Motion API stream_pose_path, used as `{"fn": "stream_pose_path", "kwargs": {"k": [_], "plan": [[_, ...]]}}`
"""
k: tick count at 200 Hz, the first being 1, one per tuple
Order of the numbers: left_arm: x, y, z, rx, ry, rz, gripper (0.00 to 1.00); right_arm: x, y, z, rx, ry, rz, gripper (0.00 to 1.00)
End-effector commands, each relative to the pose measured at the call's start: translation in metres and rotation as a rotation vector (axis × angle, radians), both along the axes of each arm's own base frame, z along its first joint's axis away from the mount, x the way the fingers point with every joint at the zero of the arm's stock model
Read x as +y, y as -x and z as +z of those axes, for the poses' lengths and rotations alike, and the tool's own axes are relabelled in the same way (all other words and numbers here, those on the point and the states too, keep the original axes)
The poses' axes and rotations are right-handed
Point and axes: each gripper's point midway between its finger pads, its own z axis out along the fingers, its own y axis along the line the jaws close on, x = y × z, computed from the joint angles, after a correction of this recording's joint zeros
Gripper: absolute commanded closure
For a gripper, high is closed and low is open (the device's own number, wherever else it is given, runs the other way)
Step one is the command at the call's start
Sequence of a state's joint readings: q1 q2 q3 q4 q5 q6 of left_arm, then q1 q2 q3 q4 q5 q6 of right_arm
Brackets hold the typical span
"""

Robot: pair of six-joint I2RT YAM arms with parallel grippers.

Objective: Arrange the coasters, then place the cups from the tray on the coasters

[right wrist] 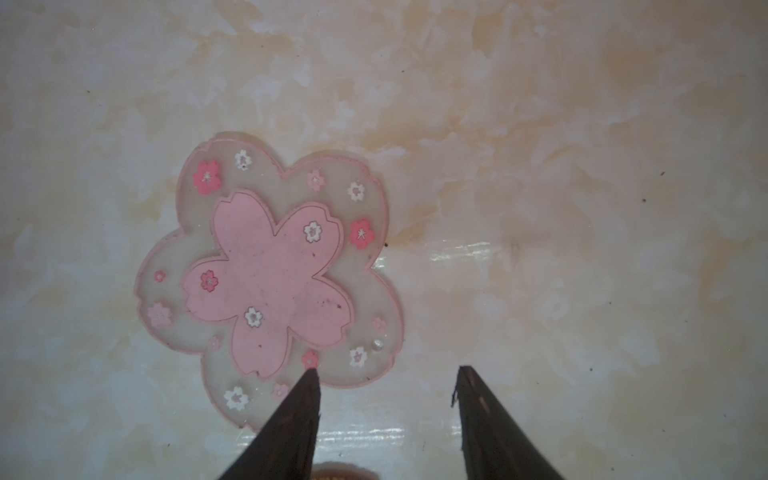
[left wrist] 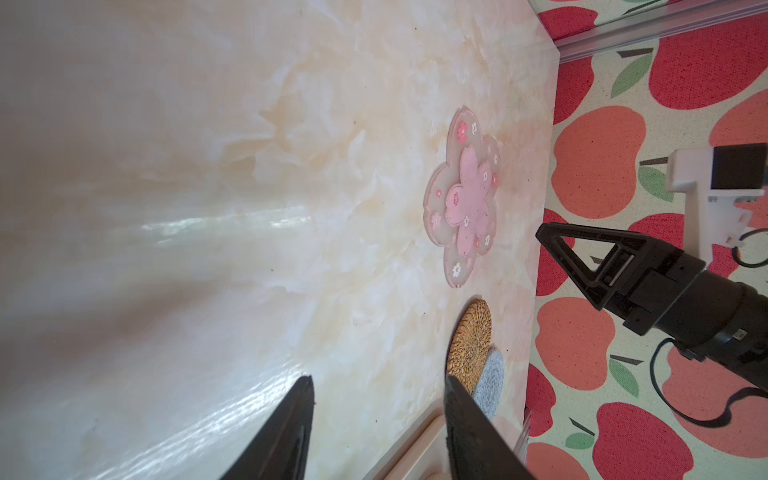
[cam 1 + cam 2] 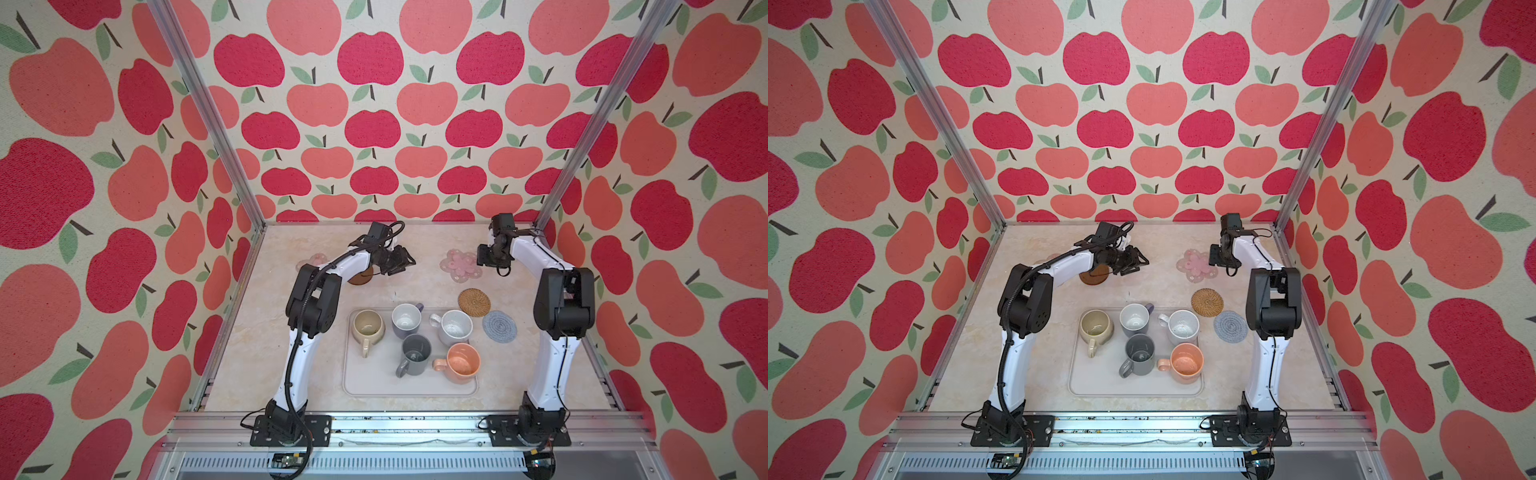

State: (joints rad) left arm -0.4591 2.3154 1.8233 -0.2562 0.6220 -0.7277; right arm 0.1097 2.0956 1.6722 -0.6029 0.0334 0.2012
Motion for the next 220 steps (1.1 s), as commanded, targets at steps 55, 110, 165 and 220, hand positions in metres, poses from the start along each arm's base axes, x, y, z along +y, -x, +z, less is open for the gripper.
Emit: {"fn": "stream_pose_path", "kwargs": {"k": [55, 110, 165, 220], "plan": [[-0.059, -0.033, -0.005, -0.061, 0.12, -0.03, 0.47, 0.021, -0.017, -0.026, -0.021, -0.168, 0.123, 0.45], [-0.083, -0.041, -0.021, -0.027, 0.132, -0.045, 0.47, 0.018, -0.015, -0.04, 0.041, -0.167, 0.109, 0.45], [-0.097, -0.037, -0.034, 0.011, 0.145, -0.059, 0.47, 0.029, 0.003, -0.057, 0.137, -0.228, 0.132, 0.45], [-0.111, -0.031, -0.045, 0.034, 0.174, -0.079, 0.47, 0.036, 0.023, -0.063, 0.184, -0.254, 0.142, 0.45]]}}
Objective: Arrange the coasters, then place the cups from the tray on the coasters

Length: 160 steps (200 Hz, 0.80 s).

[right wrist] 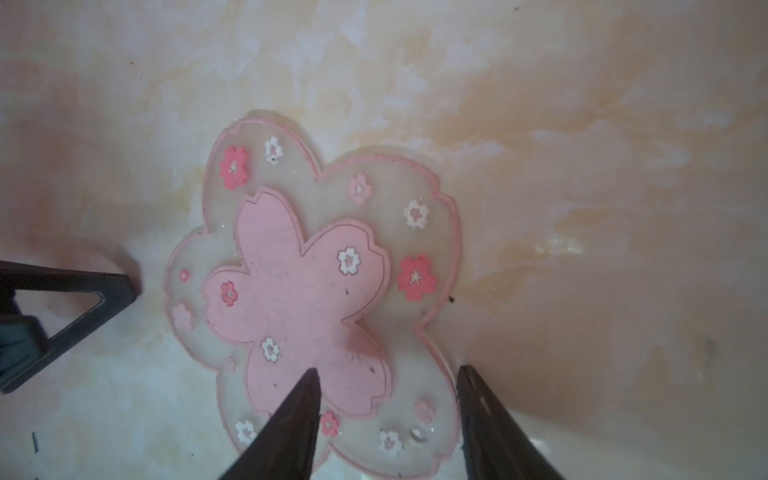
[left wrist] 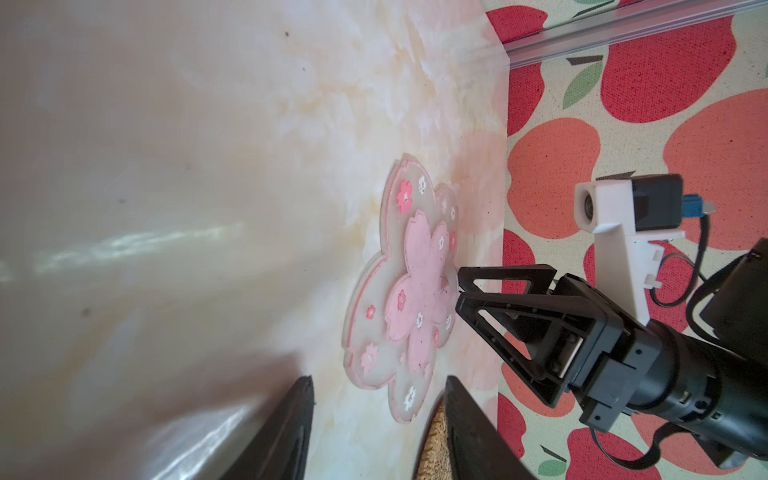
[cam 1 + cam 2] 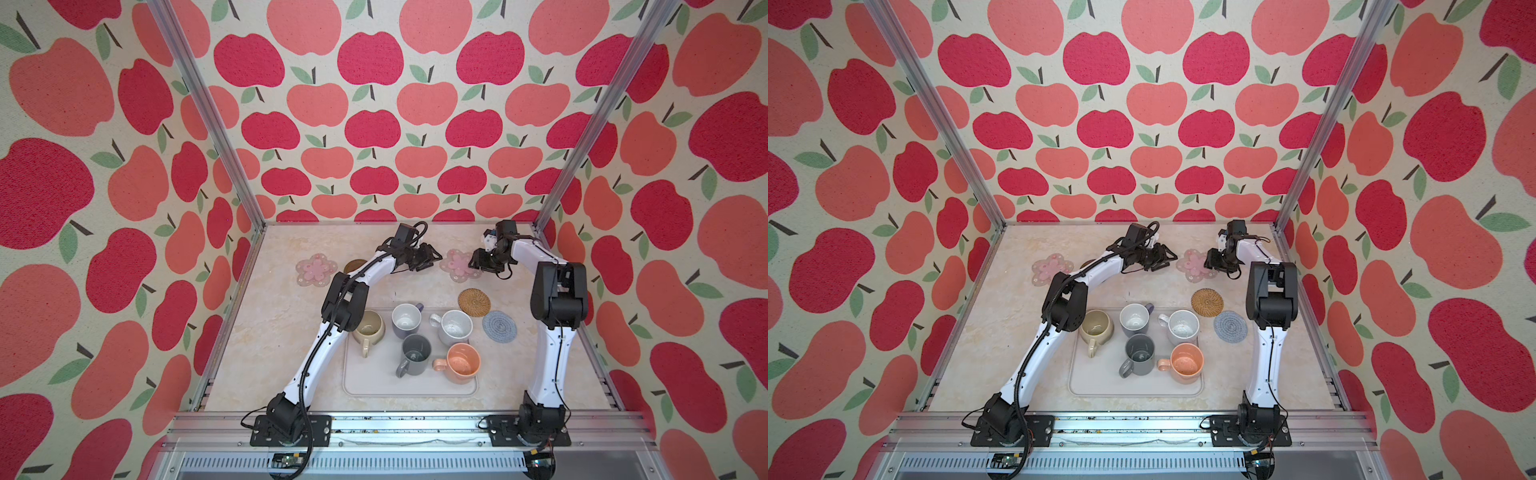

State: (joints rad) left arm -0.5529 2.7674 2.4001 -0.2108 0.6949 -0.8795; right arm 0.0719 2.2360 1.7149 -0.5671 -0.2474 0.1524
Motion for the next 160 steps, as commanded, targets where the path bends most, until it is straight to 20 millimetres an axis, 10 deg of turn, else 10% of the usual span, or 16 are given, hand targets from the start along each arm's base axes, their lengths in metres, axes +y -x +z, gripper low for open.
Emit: {"fn": "stream_pose_path", "kwargs": {"k": [1, 160], "plan": [[-0.011, 0.008, -0.011, 0.038, 0.01, -0.021, 0.47, 0.008, 0.03, -0.02, 0.108, -0.019, 0.032, 0.45], [-0.053, 0.034, -0.023, 0.103, 0.06, -0.068, 0.46, -0.015, 0.064, -0.023, 0.149, 0.085, 0.0, 0.45]]}}
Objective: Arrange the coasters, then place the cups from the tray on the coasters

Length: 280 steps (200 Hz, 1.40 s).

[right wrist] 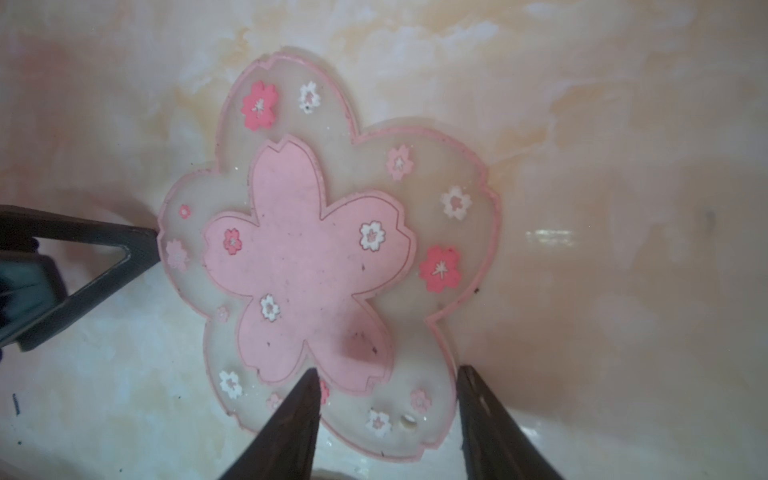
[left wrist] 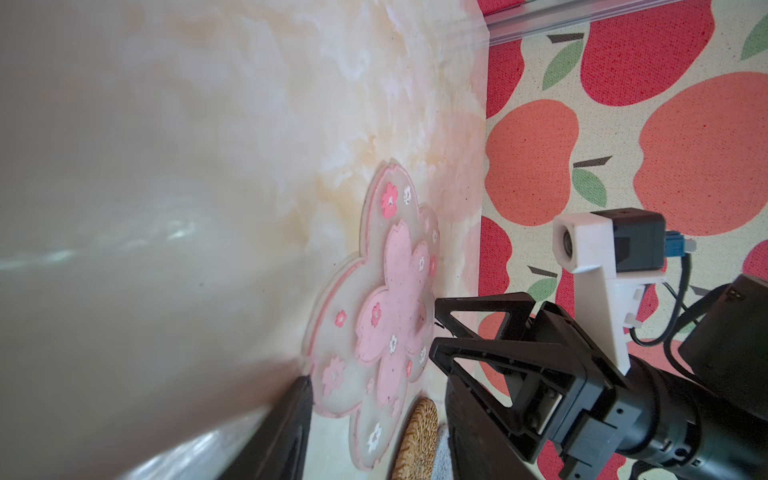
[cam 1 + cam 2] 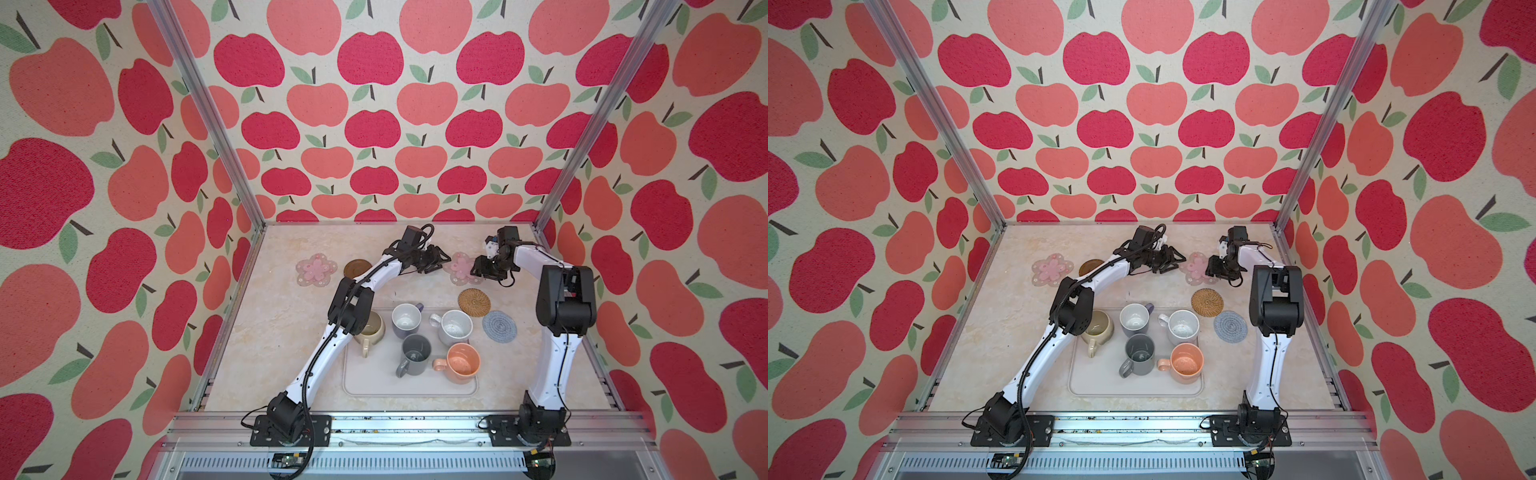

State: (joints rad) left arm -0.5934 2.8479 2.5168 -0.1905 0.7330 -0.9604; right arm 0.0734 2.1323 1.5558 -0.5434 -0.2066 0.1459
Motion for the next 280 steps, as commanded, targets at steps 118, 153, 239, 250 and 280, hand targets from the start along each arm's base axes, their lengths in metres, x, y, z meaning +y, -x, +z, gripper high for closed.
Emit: {"fn": "stream_pose_path", "kwargs": {"k": [118, 153, 239, 250, 280], "plan": [[0.004, 0.012, 0.027, -0.096, -0.087, -0.011, 0.46, -0.041, 0.023, 0.022, 0.027, 0.137, -0.046, 0.44], [0.031, 0.01, 0.064, -0.156, -0.118, 0.008, 0.46, -0.043, 0.028, 0.049, -0.009, 0.146, -0.045, 0.44], [0.132, 0.024, 0.108, -0.155, -0.235, 0.142, 0.49, 0.006, 0.102, 0.045, 0.039, 0.123, 0.055, 0.55], [0.146, 0.025, 0.114, -0.155, -0.238, 0.158, 0.5, 0.014, 0.105, 0.039, 0.052, 0.118, 0.057, 0.57], [0.179, 0.034, 0.127, -0.16, -0.247, 0.193, 0.5, 0.026, 0.106, 0.024, 0.083, 0.115, 0.038, 0.69]]}}
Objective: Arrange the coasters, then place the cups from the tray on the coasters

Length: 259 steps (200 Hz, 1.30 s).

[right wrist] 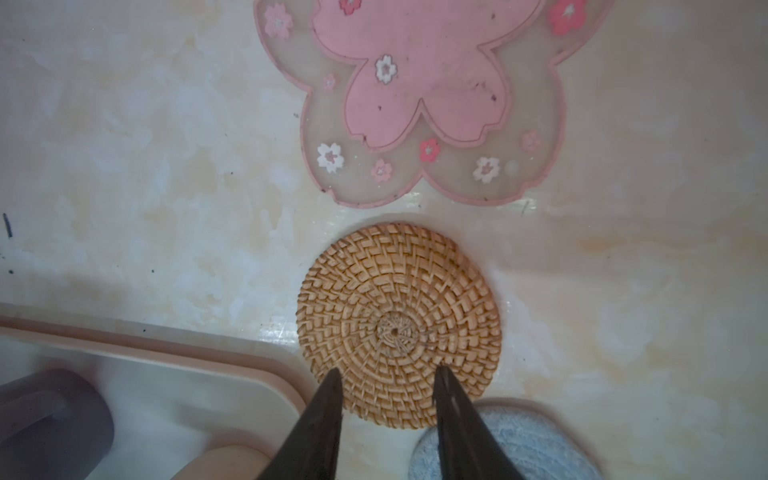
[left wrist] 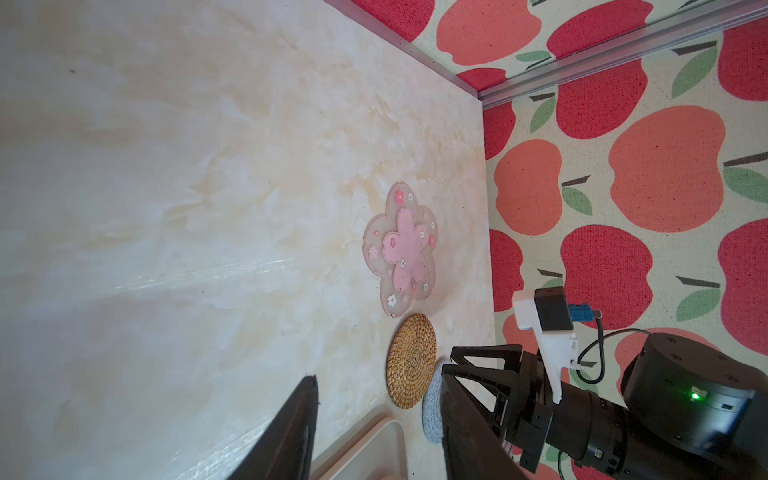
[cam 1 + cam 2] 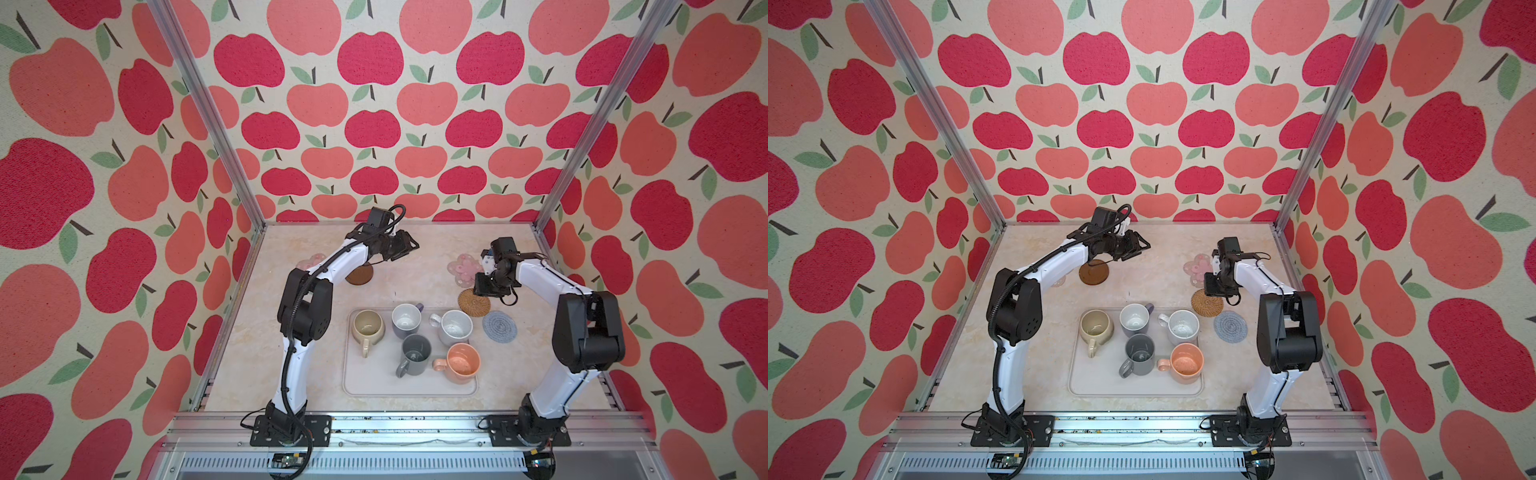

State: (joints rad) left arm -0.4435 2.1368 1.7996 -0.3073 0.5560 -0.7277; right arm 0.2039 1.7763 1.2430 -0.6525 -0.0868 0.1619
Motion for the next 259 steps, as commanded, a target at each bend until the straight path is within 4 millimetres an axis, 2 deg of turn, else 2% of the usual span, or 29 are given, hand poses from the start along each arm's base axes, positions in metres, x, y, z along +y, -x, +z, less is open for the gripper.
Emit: {"fn": "stream_pose_path", "kwargs": {"k": [1, 58, 107, 173, 213, 259], "plan": [[0.026, 0.007, 0.014, -0.023, -0.027, 0.025, 0.5, 0.004, 0.0, -0.013, 0.029, 0.001, -0.039, 0.7], [0.067, 0.028, 0.016, -0.01, -0.041, 0.067, 0.5, 0.021, 0.009, -0.039, 0.11, 0.091, -0.009, 0.76], [0.085, 0.033, 0.018, -0.017, -0.036, 0.086, 0.5, 0.049, 0.009, -0.05, 0.137, 0.111, 0.044, 0.76], [0.106, 0.038, 0.014, -0.003, -0.033, 0.119, 0.5, 0.1, 0.0, -0.058, 0.157, 0.082, 0.111, 0.76], [0.11, 0.041, 0.011, 0.004, -0.033, 0.124, 0.5, 0.136, -0.001, -0.059, 0.163, 0.03, 0.153, 0.75], [0.113, 0.044, 0.007, 0.019, -0.032, 0.12, 0.49, 0.173, -0.017, -0.061, 0.146, -0.006, 0.199, 0.73]]}}
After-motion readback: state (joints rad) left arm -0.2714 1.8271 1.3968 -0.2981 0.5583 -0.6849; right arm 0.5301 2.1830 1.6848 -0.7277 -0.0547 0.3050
